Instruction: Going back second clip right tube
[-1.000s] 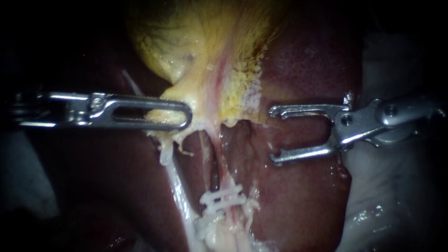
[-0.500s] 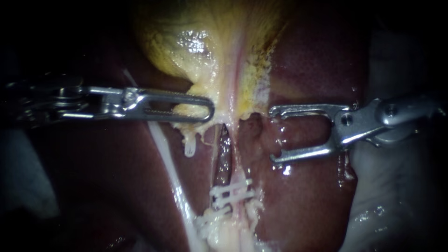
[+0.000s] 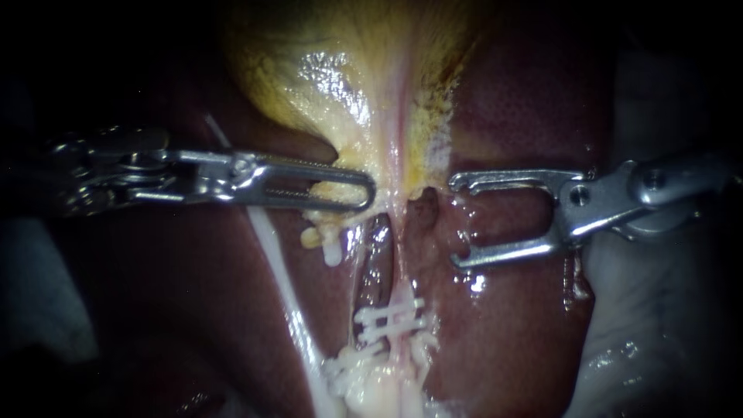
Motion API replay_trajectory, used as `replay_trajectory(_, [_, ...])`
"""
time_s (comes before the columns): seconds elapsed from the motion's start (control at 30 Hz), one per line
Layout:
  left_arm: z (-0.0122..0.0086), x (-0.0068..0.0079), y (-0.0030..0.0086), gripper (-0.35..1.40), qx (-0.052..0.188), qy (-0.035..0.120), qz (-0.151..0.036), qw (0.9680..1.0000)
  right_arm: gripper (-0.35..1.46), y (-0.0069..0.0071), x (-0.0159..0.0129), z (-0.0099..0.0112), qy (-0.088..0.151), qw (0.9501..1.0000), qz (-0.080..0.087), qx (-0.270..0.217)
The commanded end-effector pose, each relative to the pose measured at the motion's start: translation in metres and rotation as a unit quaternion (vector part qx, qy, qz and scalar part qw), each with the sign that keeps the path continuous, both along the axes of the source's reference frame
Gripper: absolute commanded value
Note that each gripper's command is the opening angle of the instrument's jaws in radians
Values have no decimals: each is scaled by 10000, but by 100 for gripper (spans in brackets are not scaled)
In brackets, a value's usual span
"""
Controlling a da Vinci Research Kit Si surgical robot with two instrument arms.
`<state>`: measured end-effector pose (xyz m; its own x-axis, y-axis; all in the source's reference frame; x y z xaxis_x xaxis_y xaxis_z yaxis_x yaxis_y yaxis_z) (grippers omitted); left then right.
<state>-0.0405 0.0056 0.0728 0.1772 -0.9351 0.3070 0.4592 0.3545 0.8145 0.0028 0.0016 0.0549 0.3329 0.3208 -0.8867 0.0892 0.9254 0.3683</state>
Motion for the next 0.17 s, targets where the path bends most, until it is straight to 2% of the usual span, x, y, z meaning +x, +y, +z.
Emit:
replay_trajectory(0.03, [0,0,0,-35,-1,-2,-3,10000,50,0,0,0,0,10000,0,2])
replay_trajectory(0.17, [0,0,0,-35,-1,-1,-3,10000,50,-1,1,-1,1,10000,-1,3])
